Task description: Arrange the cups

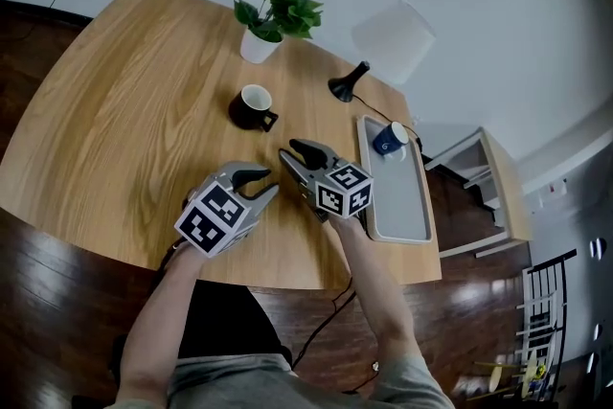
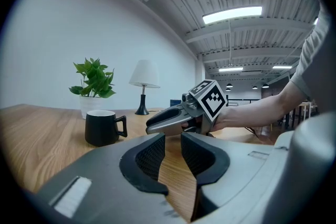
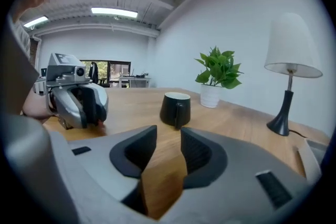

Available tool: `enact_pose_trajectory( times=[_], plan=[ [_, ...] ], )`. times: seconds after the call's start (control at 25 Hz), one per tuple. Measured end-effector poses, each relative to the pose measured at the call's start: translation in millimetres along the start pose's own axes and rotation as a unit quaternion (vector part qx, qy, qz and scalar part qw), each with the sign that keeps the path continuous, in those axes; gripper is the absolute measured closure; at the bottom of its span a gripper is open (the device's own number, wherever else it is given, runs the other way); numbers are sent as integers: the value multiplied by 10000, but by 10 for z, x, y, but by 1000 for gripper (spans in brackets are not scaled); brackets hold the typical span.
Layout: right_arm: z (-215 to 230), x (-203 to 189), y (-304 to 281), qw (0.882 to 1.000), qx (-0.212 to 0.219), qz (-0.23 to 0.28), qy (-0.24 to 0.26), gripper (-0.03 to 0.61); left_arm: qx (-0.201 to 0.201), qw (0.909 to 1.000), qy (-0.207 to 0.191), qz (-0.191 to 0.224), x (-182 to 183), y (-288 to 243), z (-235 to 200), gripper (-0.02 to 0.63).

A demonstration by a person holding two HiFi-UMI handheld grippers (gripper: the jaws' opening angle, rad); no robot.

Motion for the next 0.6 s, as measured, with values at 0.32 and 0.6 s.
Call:
enact_pose_trajectory(
  times=[0.32, 0.6],
  plan=[
    [194, 105, -199, 9992, -309, 251, -59, 417, -23, 10000, 46, 56, 59, 14, 29, 512],
    [236, 135, -490, 9997, -205, 9, 95, 354, -24, 10000, 41, 47, 57, 9, 33, 512]
  ],
)
Point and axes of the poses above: the fingertips, and each gripper's own axes: y backward along the fingers, z to its right, x out of its top, the point moved 4 cm from there along y, backward along the fingers, and after that the axes turned 8 degrees about z, right-handed, at the moved point
